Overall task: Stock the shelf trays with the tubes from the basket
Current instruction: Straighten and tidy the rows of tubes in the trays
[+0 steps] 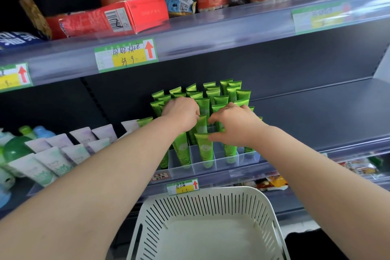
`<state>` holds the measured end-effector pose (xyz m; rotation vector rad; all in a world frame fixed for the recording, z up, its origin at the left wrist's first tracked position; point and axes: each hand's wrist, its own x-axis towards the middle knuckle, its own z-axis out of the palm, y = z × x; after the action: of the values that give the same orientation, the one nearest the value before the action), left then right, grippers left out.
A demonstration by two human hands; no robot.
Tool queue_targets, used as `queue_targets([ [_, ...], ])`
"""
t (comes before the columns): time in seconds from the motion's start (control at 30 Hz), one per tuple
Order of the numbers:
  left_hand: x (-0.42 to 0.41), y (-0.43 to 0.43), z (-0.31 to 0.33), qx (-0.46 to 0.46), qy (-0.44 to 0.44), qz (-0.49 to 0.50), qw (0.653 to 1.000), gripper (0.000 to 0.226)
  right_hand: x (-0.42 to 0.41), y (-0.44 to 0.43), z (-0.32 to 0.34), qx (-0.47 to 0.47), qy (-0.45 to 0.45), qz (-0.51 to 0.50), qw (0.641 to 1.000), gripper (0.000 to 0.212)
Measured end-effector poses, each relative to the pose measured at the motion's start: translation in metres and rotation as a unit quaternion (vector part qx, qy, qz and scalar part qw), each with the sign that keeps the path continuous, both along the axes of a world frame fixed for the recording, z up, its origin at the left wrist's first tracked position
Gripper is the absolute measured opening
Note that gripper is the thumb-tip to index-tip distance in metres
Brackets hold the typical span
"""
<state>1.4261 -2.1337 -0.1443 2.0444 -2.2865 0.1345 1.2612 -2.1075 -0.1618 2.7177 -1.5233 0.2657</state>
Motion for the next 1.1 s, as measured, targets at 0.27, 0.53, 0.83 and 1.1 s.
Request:
queue_targets([
  [0.27,0.019,-0.01,0.007,-0.034,0.079,0.045,0.995,0.025,0.009,-0.002,-0.004,0.017,-0.061,-0.003,0.998,0.045],
  [0.53,0.021,-0.026,-0.005,0.001,0.002,0.066,0.998,0.009,0.005,-0.014,-0.013,-0.061,-0.092,-0.031,0.993,0.023],
  [0.83,0.002,-0.036,-0.007,-0.037,0.017,0.054,0.998,0.02,0.002,-0.019,-0.016,-0.064,-0.111,-0.029,0.991,0.029],
  [1.1,0.013,-0.021,0.003,-0.04,0.088,0.04,0.995,0.018,0.014,-0.012,-0.007,-0.062,-0.107,-0.028,0.992,0.026],
])
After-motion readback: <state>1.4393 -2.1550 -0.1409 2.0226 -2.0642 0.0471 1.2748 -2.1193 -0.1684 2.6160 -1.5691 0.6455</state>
